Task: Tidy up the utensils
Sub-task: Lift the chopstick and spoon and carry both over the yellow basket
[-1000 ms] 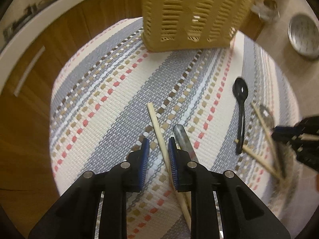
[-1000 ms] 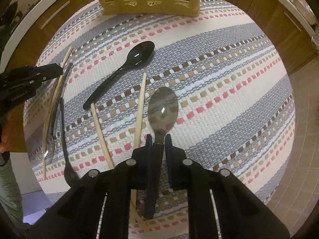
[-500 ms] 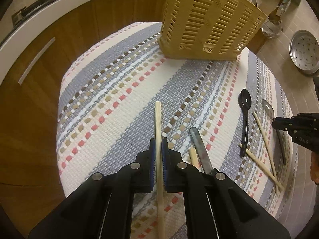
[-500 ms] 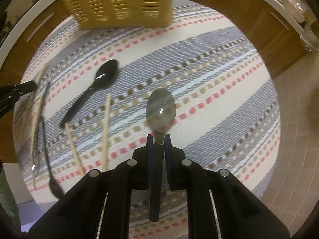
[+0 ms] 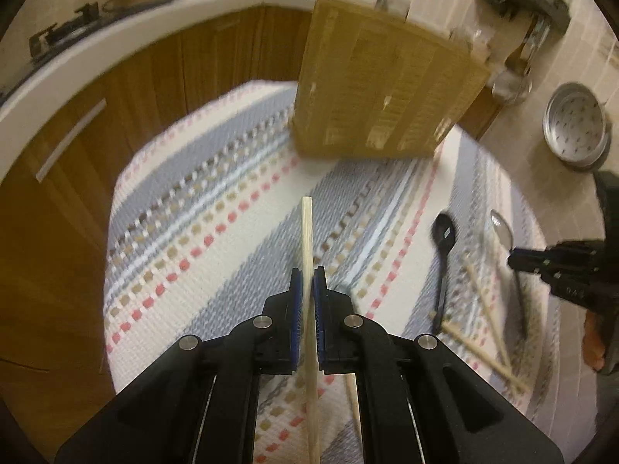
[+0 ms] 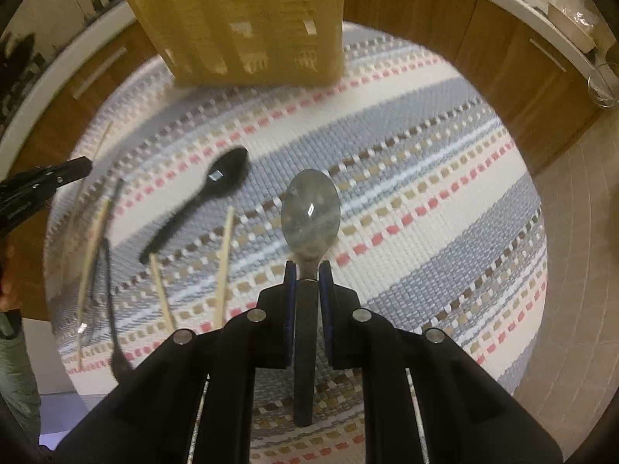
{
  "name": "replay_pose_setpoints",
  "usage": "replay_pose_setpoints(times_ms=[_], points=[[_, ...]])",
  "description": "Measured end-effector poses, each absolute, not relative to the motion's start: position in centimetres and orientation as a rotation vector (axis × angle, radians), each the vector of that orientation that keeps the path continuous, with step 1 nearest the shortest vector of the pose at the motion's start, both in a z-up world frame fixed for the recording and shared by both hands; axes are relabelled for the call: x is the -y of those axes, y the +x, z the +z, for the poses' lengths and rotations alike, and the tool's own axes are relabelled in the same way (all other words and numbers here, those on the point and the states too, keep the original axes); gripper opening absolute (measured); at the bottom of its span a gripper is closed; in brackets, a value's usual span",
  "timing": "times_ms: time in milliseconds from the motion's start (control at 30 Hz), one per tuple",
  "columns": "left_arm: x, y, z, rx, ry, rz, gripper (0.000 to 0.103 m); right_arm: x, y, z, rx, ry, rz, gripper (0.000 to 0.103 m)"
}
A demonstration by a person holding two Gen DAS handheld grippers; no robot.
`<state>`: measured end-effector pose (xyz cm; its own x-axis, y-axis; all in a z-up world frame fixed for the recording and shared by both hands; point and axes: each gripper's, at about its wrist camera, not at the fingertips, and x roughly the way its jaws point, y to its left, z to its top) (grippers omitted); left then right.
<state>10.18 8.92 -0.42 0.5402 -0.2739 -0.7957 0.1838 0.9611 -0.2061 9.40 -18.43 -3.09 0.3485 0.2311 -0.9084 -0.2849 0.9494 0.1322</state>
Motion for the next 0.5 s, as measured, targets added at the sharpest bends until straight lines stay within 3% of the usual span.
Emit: replay_pose_setpoints(times_ms=[500], points=[[-6.0,8.6,14.0,-0.389,-0.179,-0.319,0.004,20.7,9.1,10.8,-0.606,0.124,0.444,0.010]])
